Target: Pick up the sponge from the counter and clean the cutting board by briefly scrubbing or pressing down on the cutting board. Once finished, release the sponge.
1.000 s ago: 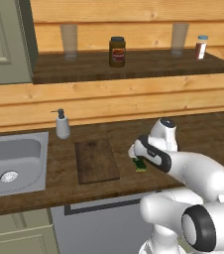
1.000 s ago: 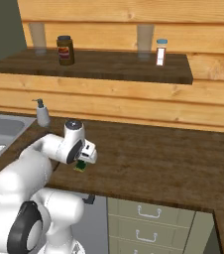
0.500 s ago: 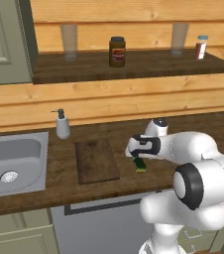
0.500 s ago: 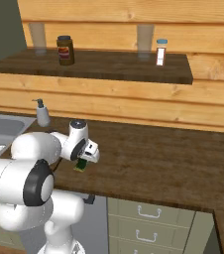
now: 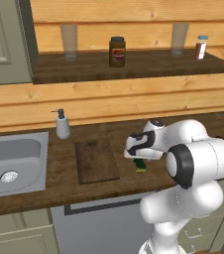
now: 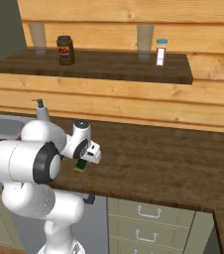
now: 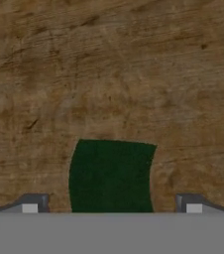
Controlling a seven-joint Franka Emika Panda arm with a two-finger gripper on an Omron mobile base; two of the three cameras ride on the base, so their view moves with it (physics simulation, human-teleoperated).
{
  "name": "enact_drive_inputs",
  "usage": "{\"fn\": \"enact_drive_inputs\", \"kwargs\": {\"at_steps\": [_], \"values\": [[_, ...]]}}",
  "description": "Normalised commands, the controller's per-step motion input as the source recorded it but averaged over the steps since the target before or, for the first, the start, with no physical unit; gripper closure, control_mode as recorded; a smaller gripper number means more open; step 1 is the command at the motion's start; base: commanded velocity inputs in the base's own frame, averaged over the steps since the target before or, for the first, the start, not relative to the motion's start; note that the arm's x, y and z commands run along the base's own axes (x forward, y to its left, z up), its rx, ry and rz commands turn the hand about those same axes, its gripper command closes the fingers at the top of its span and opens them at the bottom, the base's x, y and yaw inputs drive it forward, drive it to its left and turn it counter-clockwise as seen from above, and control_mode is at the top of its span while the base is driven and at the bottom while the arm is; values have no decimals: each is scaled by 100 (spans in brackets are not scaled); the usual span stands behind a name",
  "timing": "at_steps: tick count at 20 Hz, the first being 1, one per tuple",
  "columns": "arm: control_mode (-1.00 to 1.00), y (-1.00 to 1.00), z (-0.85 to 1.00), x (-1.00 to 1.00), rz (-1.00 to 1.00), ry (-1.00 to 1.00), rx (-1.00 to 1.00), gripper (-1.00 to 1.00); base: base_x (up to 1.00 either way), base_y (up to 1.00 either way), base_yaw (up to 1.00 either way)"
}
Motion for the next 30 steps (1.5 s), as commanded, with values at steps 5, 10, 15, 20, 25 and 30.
{"fn": "enact_drive_inputs", "kwargs": {"at_steps": [5,10,15,20,25,30], "values": [[-100,0,-34,0,0,0,-3,-100,0,0,0],[-100,0,-34,1,0,0,-4,100,0,0,0],[-100,0,-31,1,1,1,-3,100,0,0,0],[-100,0,-7,-15,0,-1,-3,100,0,0,0],[-100,1,-2,-8,1,0,0,100,0,0,0],[-100,0,62,0,10,-1,3,100,0,0,0]]}}
